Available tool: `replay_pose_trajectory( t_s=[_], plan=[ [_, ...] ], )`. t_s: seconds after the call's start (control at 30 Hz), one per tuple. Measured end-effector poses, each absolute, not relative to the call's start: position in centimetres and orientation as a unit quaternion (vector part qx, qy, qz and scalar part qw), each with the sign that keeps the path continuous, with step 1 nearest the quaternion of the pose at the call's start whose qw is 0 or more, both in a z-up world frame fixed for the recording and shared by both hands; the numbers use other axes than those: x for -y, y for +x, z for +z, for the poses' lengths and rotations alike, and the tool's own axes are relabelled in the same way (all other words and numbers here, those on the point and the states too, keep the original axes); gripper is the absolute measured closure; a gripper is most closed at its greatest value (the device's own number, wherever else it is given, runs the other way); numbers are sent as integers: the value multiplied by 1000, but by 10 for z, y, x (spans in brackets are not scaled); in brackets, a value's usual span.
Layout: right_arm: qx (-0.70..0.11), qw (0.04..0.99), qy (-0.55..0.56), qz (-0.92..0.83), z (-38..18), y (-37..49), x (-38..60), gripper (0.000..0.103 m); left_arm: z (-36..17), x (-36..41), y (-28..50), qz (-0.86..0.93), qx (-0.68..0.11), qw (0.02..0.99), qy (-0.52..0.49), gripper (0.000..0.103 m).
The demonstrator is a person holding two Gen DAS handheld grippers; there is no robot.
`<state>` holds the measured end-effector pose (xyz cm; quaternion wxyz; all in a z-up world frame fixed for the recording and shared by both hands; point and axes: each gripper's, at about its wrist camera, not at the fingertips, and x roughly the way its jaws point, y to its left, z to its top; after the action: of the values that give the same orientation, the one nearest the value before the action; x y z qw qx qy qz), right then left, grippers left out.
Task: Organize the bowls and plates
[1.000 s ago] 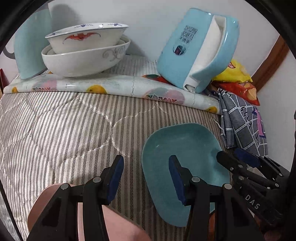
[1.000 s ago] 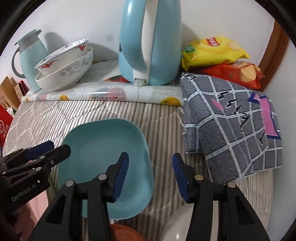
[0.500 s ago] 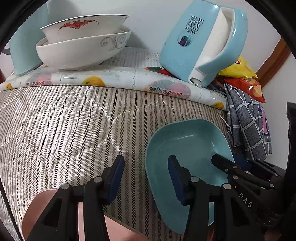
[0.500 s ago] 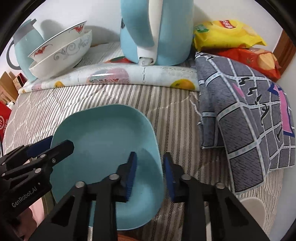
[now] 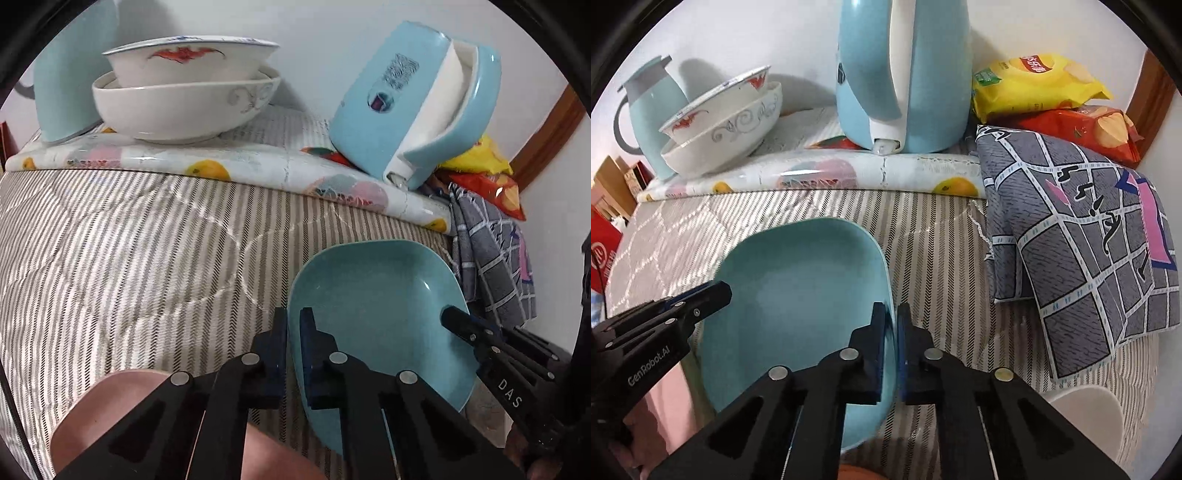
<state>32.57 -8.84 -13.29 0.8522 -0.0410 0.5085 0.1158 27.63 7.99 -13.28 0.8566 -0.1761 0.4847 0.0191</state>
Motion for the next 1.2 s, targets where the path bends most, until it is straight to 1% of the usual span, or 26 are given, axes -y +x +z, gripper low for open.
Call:
replay_pose_trajectory(
  t_s=[0.13,0.3,0.7,0.97,1.2],
  plan=[
    [-498,858,-38,120,-121,318,88,101,-122,-84,272,16,-474,862,-178,97],
    [-488,863,-33,125,-111,310,88,101,-109,-80,267,18,-461,871,-169,97],
    [-465,876,-17,130,-90,296,91,101,-94,-77,254,23,-454,876,-162,97],
    [-457,880,-10,127,-79,284,93,101,-90,-75,247,7,-457,872,-176,90],
    [-448,885,-6,128,-68,271,95,101,-81,-76,237,-4,-444,878,-181,90]
  ],
)
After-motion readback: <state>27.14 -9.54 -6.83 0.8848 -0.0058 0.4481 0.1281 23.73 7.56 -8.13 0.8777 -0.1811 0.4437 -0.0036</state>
